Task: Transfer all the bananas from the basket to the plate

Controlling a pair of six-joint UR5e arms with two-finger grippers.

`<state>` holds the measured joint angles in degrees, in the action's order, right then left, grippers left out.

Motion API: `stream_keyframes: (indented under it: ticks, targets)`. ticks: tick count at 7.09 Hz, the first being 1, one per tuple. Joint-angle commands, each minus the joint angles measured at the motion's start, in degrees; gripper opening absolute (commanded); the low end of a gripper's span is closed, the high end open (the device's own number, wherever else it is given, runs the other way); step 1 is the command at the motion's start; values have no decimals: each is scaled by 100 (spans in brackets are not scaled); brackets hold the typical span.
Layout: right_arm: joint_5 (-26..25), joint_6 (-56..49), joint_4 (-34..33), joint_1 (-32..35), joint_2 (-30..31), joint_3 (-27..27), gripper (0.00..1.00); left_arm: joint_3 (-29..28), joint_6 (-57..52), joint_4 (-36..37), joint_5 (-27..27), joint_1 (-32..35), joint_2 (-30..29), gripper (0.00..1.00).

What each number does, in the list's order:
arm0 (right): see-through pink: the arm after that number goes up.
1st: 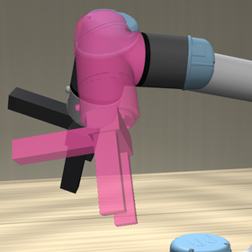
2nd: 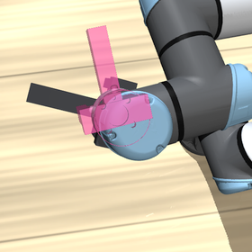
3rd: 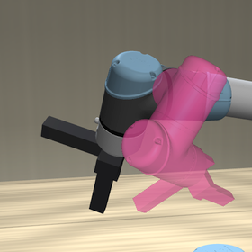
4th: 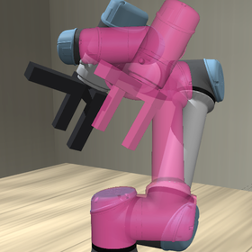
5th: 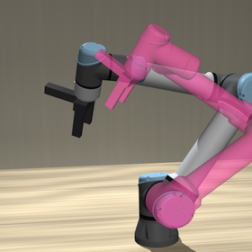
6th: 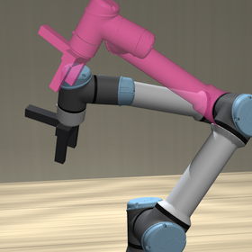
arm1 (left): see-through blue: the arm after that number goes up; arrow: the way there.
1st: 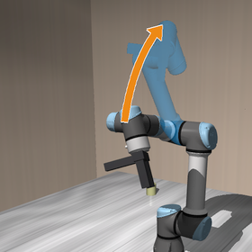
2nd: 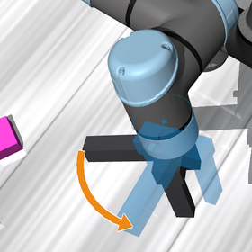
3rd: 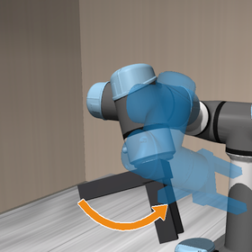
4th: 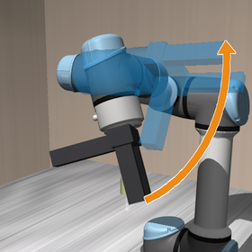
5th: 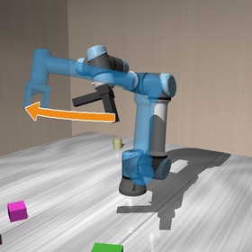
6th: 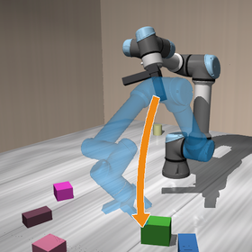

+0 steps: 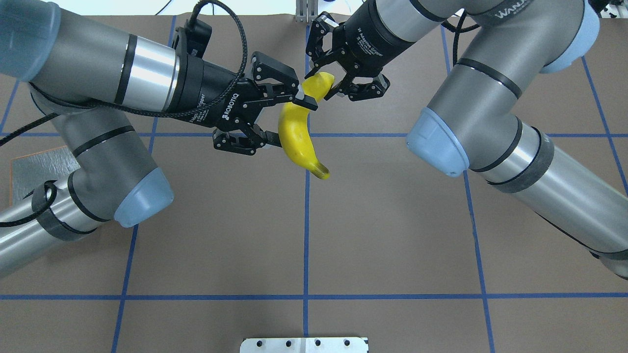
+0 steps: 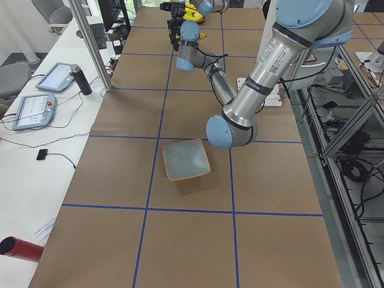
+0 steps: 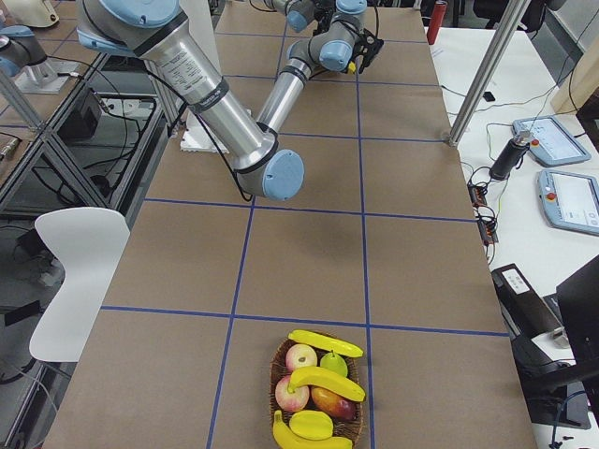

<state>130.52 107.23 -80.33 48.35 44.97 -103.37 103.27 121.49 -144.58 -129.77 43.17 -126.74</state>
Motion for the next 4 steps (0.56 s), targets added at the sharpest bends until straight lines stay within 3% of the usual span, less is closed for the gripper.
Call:
stream_keyframes:
  ticks: [1, 2, 4]
  targets:
    - [0, 0, 0, 8, 3, -8, 0, -17, -3, 0, 4, -45, 0, 65]
    - [0, 0, 0, 0, 3, 1, 0, -18, -3, 0, -4, -45, 0, 56]
    - [-9, 0, 0, -9, 20, 1, 0, 17, 41, 9, -4, -45, 0, 0]
